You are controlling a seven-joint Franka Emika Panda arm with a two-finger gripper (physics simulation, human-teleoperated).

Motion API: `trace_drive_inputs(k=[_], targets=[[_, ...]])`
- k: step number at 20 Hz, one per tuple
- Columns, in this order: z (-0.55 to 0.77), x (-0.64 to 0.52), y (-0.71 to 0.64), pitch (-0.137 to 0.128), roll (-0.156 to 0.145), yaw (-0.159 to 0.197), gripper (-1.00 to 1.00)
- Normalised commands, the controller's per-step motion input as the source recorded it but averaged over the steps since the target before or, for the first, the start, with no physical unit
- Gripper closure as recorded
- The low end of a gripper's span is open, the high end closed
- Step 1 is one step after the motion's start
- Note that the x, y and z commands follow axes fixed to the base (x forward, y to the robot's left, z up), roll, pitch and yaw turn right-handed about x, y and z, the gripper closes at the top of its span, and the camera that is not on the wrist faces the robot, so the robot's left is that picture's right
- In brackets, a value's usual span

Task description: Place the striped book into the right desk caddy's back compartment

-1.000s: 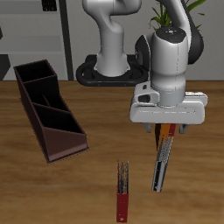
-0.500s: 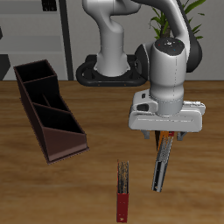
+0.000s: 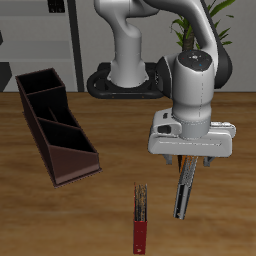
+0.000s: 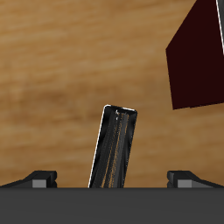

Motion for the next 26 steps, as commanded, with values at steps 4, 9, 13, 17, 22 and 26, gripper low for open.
trace_drive_inputs(k=[4,9,13,17,22,26], targets=[[0.04,0.14,-0.06,0.019,-0.005,-0.029,-1.00],[-0.12,0.09,-0.01,0.022,-0.006,-0.006,-1.00],[-0.25,0.03,0.01,0.029,0.003,0.009,-1.00],[-0.21,0.00,0.00,0.027,0.003,0.006,-1.00],[-0.19,-0.05,-0.01,0.034,0.016,-0.007,-1.00],[-0.25,-0.04,-0.03,0.064,0.022,-0.012,-1.00]])
